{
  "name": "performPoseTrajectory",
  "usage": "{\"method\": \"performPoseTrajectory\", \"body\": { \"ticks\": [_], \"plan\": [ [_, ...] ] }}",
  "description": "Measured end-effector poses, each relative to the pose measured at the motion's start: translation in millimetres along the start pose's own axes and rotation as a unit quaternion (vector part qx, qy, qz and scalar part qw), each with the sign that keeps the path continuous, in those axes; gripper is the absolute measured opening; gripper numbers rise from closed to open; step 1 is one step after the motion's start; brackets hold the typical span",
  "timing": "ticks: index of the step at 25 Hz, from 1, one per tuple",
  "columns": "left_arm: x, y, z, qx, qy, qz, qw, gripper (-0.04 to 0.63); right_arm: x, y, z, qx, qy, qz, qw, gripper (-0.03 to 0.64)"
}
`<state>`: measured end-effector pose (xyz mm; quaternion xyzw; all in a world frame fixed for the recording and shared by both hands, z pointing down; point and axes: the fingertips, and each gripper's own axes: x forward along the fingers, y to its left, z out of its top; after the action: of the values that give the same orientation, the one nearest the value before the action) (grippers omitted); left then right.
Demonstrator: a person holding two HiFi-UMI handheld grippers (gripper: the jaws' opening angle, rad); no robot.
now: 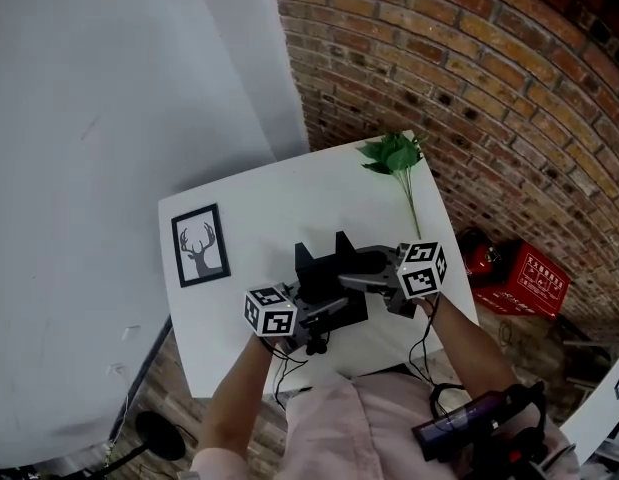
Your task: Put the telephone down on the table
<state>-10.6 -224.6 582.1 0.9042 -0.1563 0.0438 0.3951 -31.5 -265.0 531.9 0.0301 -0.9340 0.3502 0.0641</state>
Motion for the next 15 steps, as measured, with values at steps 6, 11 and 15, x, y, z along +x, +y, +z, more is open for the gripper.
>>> {"method": "performPoseTrajectory", "body": {
  "ticks": [6, 11, 15],
  "plan": [
    [7, 8, -11, -0.025, -0.001, 0.000, 0.9997, 0.167, -1, -12, -13, 0.019, 0.011, -0.005, 1.000, 0.204],
    [11, 13, -16, -0.039, -0.004, 0.001, 0.9992, 0.167, -1, -19, -20, 0.026, 0.018, -0.005, 0.999, 0.206],
    [13, 17, -16, -0.051, -0.005, -0.001, 0.9987, 0.167, 0, -25, -20, 0.031, 0.018, -0.001, 0.999, 0.206]
  ]
}}
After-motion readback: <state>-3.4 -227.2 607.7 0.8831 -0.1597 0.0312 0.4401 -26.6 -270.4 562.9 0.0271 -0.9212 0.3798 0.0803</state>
